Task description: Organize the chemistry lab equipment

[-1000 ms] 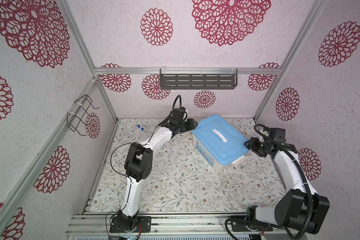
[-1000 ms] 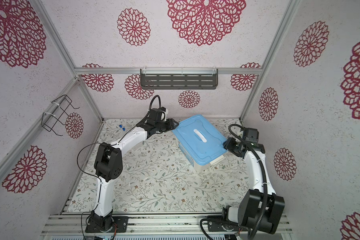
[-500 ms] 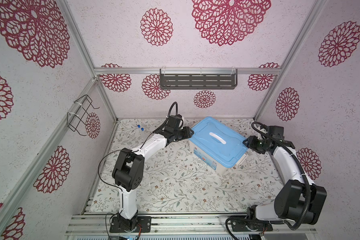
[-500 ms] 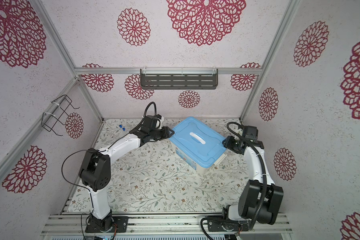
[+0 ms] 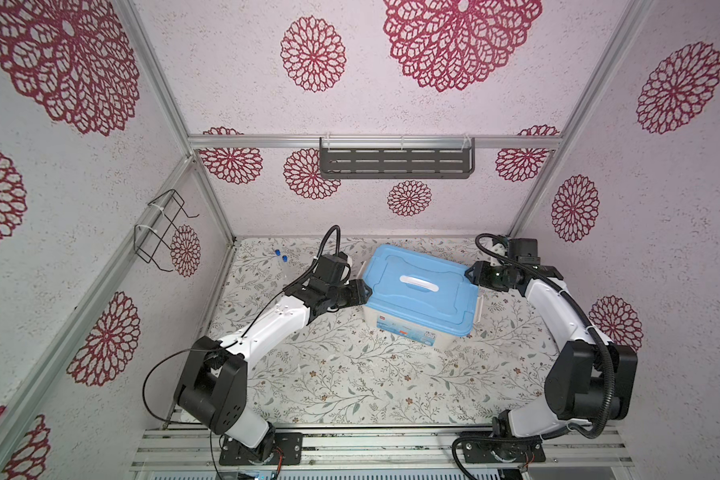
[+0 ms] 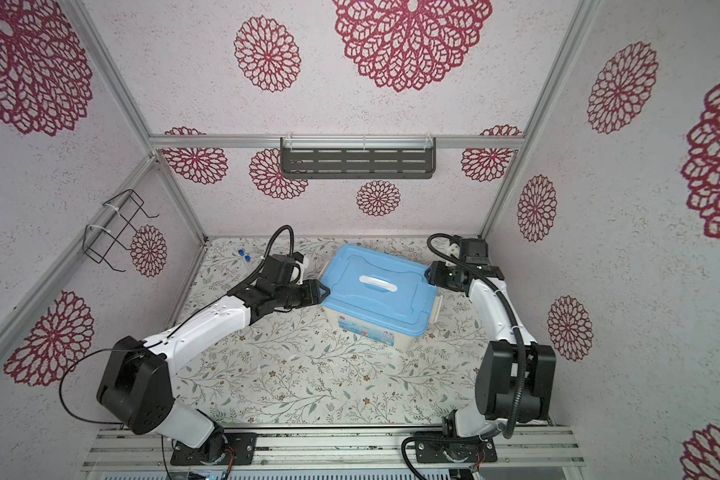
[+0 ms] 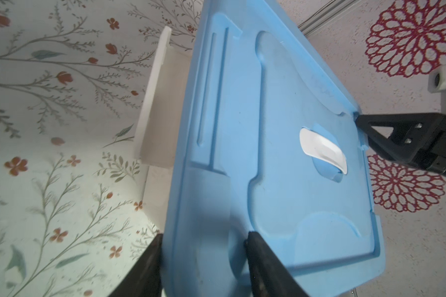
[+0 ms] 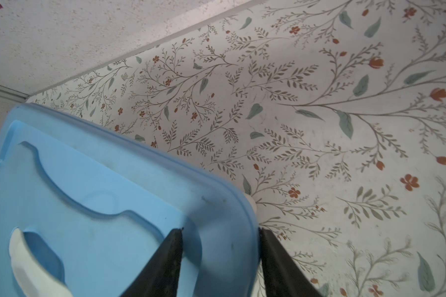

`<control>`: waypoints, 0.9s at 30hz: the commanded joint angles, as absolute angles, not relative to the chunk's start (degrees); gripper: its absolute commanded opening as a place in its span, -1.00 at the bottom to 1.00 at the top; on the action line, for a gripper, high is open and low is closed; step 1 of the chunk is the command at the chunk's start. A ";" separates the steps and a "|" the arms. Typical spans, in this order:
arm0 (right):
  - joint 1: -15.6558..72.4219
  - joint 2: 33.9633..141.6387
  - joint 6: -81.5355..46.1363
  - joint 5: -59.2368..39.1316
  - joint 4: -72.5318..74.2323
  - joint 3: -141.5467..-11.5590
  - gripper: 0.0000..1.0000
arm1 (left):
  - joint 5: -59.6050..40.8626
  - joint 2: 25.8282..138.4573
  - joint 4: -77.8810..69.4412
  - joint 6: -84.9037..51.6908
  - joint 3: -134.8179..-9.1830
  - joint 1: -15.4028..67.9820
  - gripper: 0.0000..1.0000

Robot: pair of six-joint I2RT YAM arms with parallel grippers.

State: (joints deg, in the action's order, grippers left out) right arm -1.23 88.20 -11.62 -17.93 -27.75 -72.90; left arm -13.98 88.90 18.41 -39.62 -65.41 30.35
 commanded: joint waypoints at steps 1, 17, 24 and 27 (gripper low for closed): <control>5.13 90.05 -11.21 -17.77 -28.65 -74.16 0.05 | -11.22 86.05 28.10 -38.56 -61.55 31.38 0.08; 17.31 97.88 -15.22 -10.56 -24.84 -80.40 0.12 | -5.01 62.65 33.36 -53.89 -44.34 30.06 0.55; 16.98 94.44 -15.03 -10.24 -26.65 -82.97 0.27 | -3.04 52.23 36.62 -57.20 -45.97 26.08 0.95; 14.75 90.34 -16.62 -13.73 -25.34 -81.20 0.46 | -4.70 54.09 36.43 -55.56 -49.88 24.37 0.95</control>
